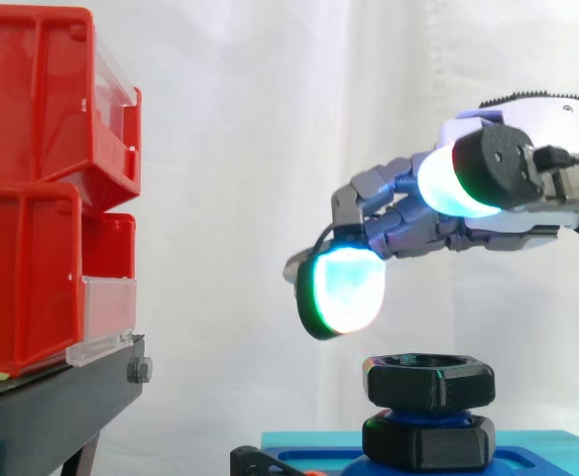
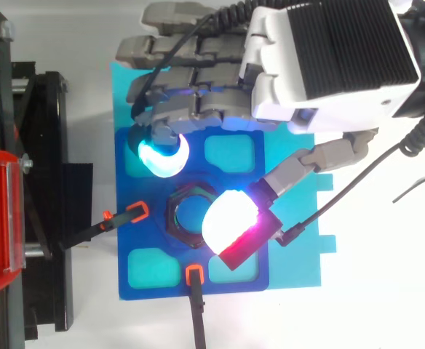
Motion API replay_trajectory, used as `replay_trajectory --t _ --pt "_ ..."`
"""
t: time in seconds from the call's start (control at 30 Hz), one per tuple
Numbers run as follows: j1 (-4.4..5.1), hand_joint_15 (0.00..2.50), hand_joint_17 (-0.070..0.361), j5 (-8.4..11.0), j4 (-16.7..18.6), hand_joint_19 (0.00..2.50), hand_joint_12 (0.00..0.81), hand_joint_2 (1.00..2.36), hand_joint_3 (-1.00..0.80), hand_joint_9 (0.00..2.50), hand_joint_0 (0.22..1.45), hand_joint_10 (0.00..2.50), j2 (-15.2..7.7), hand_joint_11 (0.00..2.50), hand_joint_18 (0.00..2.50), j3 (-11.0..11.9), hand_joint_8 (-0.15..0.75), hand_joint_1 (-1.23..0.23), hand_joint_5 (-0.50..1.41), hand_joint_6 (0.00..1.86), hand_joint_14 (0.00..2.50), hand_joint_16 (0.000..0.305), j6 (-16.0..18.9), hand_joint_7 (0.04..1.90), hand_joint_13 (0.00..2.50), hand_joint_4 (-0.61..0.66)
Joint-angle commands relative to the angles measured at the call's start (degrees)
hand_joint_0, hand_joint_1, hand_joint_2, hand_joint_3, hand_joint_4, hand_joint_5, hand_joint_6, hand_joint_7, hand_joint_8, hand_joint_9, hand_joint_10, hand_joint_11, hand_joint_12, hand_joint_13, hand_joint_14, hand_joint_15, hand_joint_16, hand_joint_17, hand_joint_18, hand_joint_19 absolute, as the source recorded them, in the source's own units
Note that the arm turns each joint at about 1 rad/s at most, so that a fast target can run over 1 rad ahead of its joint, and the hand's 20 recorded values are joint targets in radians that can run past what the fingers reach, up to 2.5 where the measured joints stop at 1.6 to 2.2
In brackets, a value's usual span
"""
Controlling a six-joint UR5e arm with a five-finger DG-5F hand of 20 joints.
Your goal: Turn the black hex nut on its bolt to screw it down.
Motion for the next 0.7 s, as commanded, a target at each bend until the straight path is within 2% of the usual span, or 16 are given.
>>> replay_trajectory --t 0.0,0.07,0.1,0.2,0.37,0.47,0.67 --pt "0.20 0.08 0.097 -0.25 1.72 0.08 0.343 1.00 -0.50 0.41 0.48 0.01 -0.34 0.36 0.11 0.11 0.310 -0.27 -0.16 0.50 0.00 0.043 -0.08 1.04 0.28 0.25" --pt "0.47 0.08 0.097 -0.16 2.42 0.09 0.344 1.00 -0.50 0.41 0.48 0.01 -0.78 0.36 0.11 0.03 0.310 -0.27 -0.16 0.50 0.00 0.043 -0.08 1.03 0.28 0.25" --pt "0.64 0.08 0.097 -0.25 3.48 0.09 0.343 1.00 -0.50 0.41 0.48 0.01 -2.10 0.37 0.11 0.20 0.311 -0.27 -0.16 0.50 0.00 0.043 0.01 1.03 0.28 0.25" --pt "1.26 0.07 0.097 0.10 4.88 0.09 0.344 1.00 -0.50 0.41 0.48 0.01 -2.89 0.37 0.11 0.38 0.310 -0.27 -0.16 0.50 0.00 0.043 0.01 1.03 0.28 0.25" --pt "2.49 0.07 0.098 0.19 4.88 0.09 0.345 1.00 -0.50 0.41 0.48 0.01 -2.89 0.36 0.11 0.38 0.309 -0.26 -0.16 0.50 0.00 0.043 0.01 1.04 0.28 0.25" --pt "3.63 0.08 0.098 0.98 4.44 0.09 0.345 1.00 -0.50 0.41 0.48 0.01 -2.98 0.37 0.11 0.38 0.309 -0.26 -0.16 0.50 0.00 0.043 0.09 1.04 0.28 0.25" --pt "4.60 0.08 0.098 1.33 4.62 0.09 0.345 1.00 -0.50 0.41 0.48 0.01 -2.98 0.37 0.11 0.38 0.310 -0.26 -0.15 0.50 0.00 0.044 0.09 1.08 0.28 0.25"
